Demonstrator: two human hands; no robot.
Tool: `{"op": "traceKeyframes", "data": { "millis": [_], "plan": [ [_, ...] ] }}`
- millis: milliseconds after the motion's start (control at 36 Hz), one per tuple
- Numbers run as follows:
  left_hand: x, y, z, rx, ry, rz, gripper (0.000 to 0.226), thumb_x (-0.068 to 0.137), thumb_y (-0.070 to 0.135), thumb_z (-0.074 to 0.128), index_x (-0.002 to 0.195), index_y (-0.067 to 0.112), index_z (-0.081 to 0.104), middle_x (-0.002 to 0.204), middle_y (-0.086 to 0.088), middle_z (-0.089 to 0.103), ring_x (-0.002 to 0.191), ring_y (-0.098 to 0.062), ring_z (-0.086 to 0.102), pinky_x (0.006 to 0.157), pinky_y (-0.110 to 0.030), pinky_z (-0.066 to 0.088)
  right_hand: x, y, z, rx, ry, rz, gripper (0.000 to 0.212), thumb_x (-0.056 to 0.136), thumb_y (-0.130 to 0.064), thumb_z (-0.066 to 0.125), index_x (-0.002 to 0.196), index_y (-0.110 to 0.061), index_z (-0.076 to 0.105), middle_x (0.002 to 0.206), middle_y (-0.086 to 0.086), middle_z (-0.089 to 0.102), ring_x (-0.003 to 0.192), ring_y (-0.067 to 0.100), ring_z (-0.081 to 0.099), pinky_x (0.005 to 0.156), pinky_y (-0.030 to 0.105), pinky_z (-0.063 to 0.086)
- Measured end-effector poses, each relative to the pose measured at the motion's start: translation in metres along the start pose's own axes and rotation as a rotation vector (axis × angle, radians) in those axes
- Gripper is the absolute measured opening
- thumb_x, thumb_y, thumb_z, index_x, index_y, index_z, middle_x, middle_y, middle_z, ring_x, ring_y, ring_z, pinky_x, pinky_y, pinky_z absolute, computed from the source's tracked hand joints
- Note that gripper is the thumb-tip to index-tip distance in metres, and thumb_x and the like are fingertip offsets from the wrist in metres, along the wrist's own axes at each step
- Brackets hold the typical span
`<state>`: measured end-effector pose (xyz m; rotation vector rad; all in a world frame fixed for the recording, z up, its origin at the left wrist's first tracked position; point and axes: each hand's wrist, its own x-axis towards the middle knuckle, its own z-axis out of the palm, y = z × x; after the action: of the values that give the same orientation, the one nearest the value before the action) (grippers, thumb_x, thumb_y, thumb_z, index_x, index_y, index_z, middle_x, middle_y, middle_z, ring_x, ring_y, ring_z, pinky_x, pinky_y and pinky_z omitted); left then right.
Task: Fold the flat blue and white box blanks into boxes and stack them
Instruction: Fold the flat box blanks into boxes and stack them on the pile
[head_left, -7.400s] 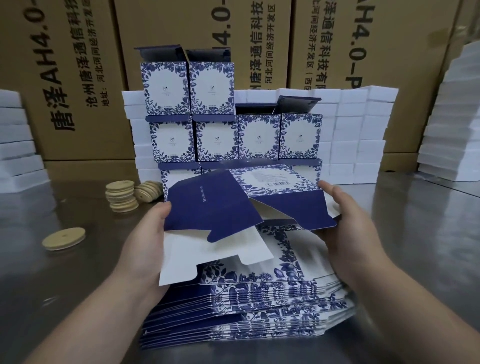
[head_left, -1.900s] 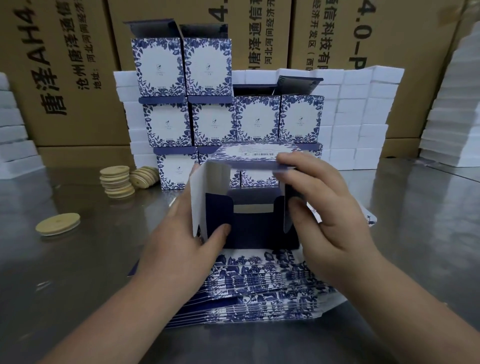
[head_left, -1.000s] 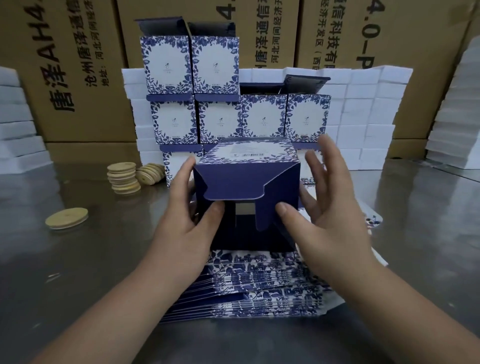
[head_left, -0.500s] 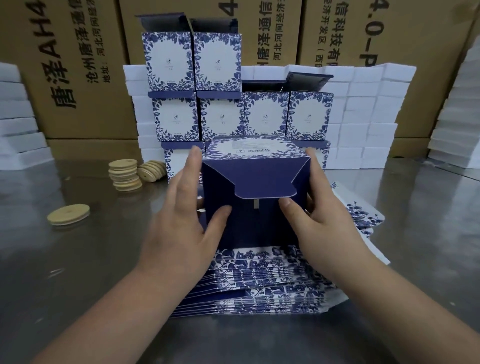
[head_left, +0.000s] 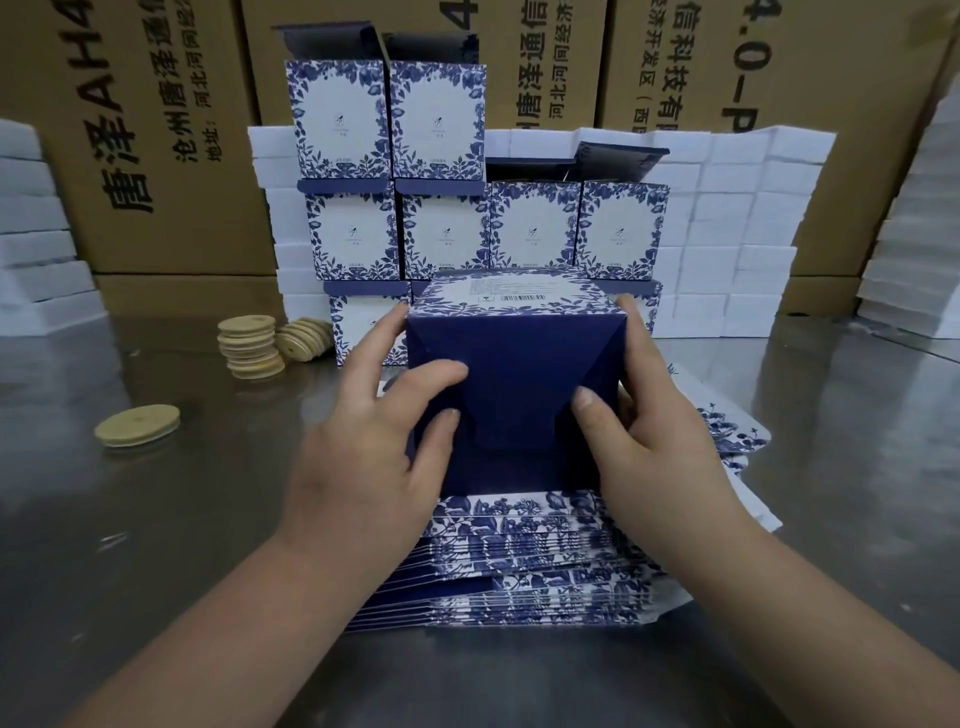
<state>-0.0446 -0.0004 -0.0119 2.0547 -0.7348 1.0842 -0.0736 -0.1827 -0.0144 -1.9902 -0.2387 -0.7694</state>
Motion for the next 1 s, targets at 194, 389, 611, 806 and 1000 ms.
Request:
{"op": "traceKeyframes", "data": {
  "millis": [194, 389, 611, 806, 1000],
  "plan": [
    [-0.001, 0.004, -0.002, 0.009, -0.039, -0.089, 0.031, 0.077, 0.050, 0.043, 0.106, 0.042, 0.048, 0.134, 0.019, 0.025, 0.074, -0.013, 0.049, 0.074, -0.029, 0.038, -0.002, -0.007, 0.000, 0.053, -0.034, 0.035, 0.071, 0.082, -0.040, 0.048, 0.140, -0.058, 0.013, 0.124, -0.037, 0.050, 0.114, -0.014, 0.048, 0.096, 0.030, 0.049],
    [-0.003, 0.006, 0.004, 0.028, 0.005, -0.164, 0.041, 0.075, 0.035, 0.064, 0.107, 0.046, 0.040, 0.137, 0.016, 0.035, 0.096, -0.023, 0.061, 0.070, -0.028, 0.039, -0.002, -0.010, 0.003, -0.095, -0.019, 0.056, 0.092, 0.073, -0.042, 0.066, 0.141, -0.054, 0.005, 0.138, -0.028, 0.043, 0.120, -0.008, 0.045, 0.094, 0.035, 0.050],
    [0.000, 0.012, 0.001, -0.019, -0.063, -0.309, 0.089, 0.068, 0.053, 0.055, 0.134, 0.055, -0.006, 0.131, 0.041, 0.031, 0.096, -0.011, 0.060, 0.077, -0.033, 0.048, -0.003, -0.010, 0.005, -0.135, 0.042, 0.024, 0.100, 0.078, -0.031, 0.071, 0.125, -0.066, -0.010, 0.113, -0.060, 0.025, 0.106, -0.028, 0.036, 0.090, 0.028, 0.050],
    [-0.001, 0.011, 0.002, -0.009, -0.081, -0.317, 0.078, 0.067, 0.053, 0.053, 0.130, 0.056, 0.006, 0.131, 0.015, 0.054, 0.094, -0.008, 0.060, 0.071, -0.028, 0.042, -0.003, -0.017, 0.005, -0.216, 0.091, -0.015, 0.085, 0.075, -0.033, 0.072, 0.126, -0.062, 0.011, 0.125, -0.023, 0.042, 0.107, 0.003, 0.054, 0.083, 0.042, 0.054],
    [-0.002, 0.017, 0.003, -0.021, -0.009, -0.289, 0.073, 0.071, 0.045, 0.061, 0.127, 0.052, 0.015, 0.134, 0.015, 0.049, 0.102, -0.013, 0.060, 0.079, -0.035, 0.050, -0.004, -0.021, 0.007, -0.209, 0.164, -0.045, 0.071, 0.073, -0.033, 0.073, 0.118, -0.056, 0.022, 0.118, -0.020, 0.045, 0.102, 0.007, 0.058, 0.079, 0.044, 0.054]
  ]
}}
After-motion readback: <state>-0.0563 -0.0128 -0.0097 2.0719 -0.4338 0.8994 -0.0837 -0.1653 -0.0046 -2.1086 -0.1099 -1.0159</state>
